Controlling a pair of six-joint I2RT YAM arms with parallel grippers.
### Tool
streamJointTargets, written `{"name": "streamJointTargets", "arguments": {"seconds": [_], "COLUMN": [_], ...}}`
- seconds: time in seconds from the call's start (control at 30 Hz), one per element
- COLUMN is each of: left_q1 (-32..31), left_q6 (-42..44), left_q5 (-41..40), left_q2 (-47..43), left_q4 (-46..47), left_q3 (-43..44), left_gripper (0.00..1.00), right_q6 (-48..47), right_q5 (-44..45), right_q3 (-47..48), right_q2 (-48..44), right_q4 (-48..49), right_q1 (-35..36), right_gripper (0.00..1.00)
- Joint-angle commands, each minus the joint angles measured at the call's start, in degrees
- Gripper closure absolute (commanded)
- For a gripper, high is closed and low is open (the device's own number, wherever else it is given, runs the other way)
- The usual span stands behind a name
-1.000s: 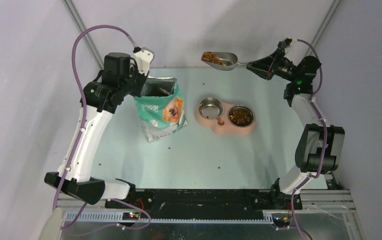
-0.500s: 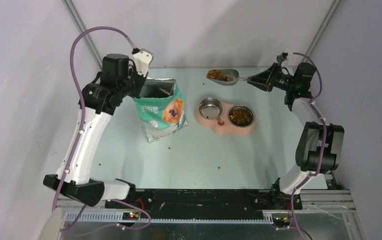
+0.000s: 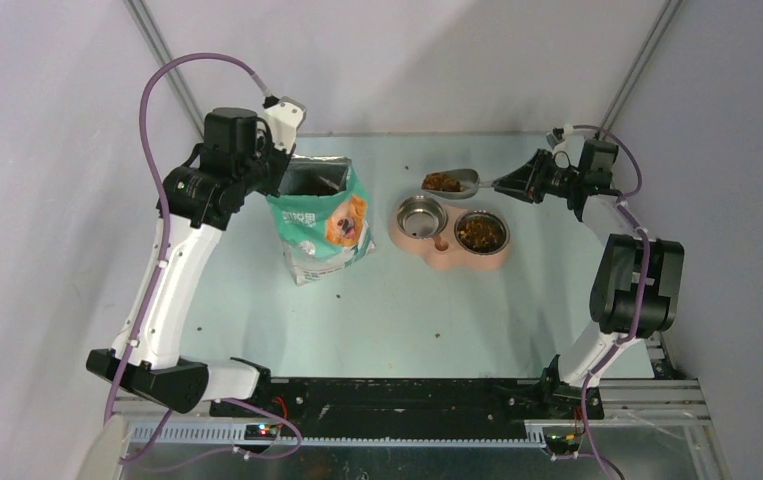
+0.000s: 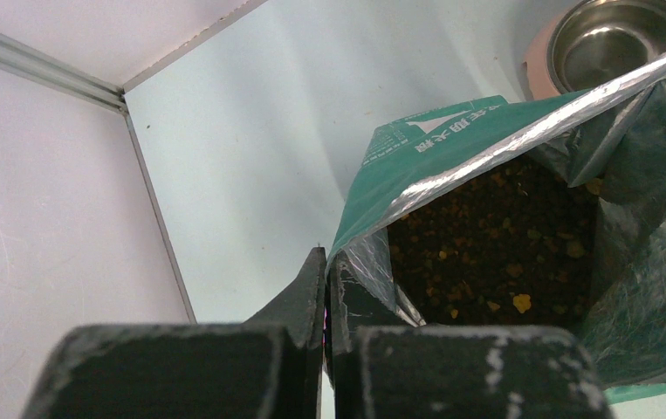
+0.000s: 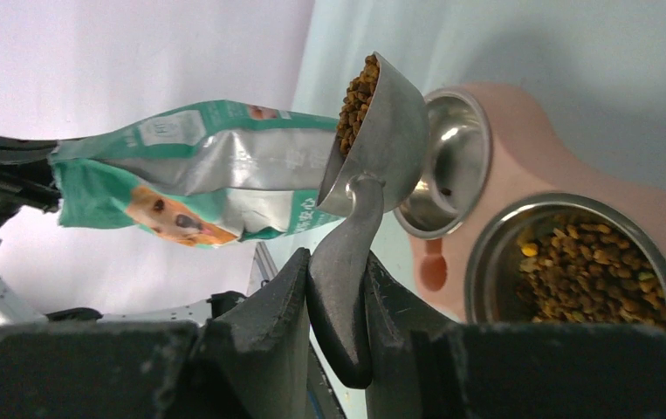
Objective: Serve the pet food
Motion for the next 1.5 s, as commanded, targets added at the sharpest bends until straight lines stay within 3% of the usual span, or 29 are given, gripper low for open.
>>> {"name": "streamJointTargets", "arguments": {"seconds": [0.0, 0.23, 0.7, 1.0, 1.17, 1.47], "left_q1": [0.9, 0.9, 0.9, 0.9, 0.9, 0.9], "left_q6": [0.3, 0.0, -0.7, -1.4, -2.5, -3.2], "left_q5": [-1.4, -1.2, -0.6, 1.2, 3.2, 5.2], "left_q2": [-1.4, -1.5, -2.6, -2.6, -2.6, -3.8], "left_q4": [0.5, 0.7, 0.9, 1.3, 1.5, 1.9], "left_q3": [0.2, 0.1, -0.6, 1.2, 1.9, 2.2], "left_gripper": [1.00, 1.00, 1.00, 1.00, 1.00, 1.00], "right_q6": [-8.6, -24.0, -42.4, -64.2, -68.2, -66.3], "right_q5": [1.9, 9.9, 24.2, 48.6, 56.1, 53.6], "right_q3": [0.8, 4.6, 10.5, 13.1, 14.1, 22.9], "right_q2": [0.4, -0.1, -3.5, -10.5, -11.8, -11.8], "right_q4": [-5.0, -19.8, -33.2, -40.5, -41.2, -48.7], "right_q1": [0.1, 3.4, 14.2, 30.1, 33.8, 32.8], "right_gripper": [1.00, 1.00, 1.00, 1.00, 1.00, 1.00]}}
